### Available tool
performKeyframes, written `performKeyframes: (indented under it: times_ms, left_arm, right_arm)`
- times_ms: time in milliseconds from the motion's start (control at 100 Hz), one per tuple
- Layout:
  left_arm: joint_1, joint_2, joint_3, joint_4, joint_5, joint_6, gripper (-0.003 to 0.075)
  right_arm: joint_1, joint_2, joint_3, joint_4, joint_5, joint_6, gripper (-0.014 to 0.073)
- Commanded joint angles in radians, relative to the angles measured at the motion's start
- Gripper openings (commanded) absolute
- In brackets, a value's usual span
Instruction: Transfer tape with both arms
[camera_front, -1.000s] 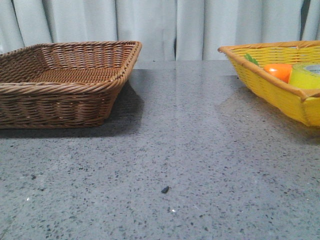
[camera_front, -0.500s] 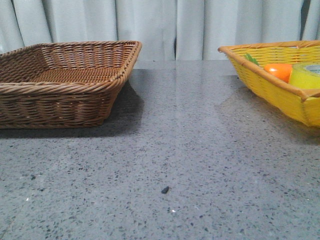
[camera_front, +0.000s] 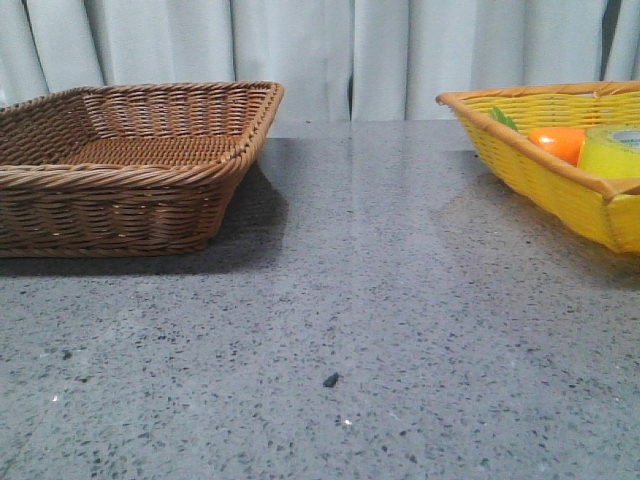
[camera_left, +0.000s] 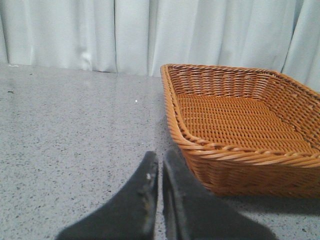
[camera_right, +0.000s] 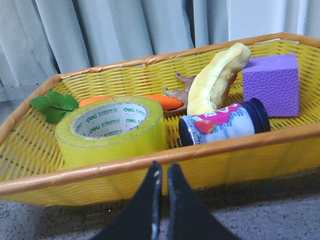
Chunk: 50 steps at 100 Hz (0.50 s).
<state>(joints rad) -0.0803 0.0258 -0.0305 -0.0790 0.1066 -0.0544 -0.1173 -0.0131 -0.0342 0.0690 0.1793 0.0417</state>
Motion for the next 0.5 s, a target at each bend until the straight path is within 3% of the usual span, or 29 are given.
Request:
performKeyframes:
  times_ms: [0, 250, 490]
  left_arm:
    - [0.000, 0.048, -0.058, -0.005, -0.072, -0.003, -0.0021]
    - [0.000, 0.152, -0.145, -0.005, -0.069, -0.003, -0.0021]
    - [0.000, 0.222, -0.220, -0.005, -0.065, -0.003, -0.0021]
  right_arm:
    - [-0.005, 0.004, -0.054, 0.001, -0.051, -0.004, -0.0074]
    - [-0.005, 0.088, -0.179, 0.001, 0.067, -0.004, -0.0074]
    - [-0.005, 0.265, -0.356, 0.001, 0.315, -0.006, -0.0074]
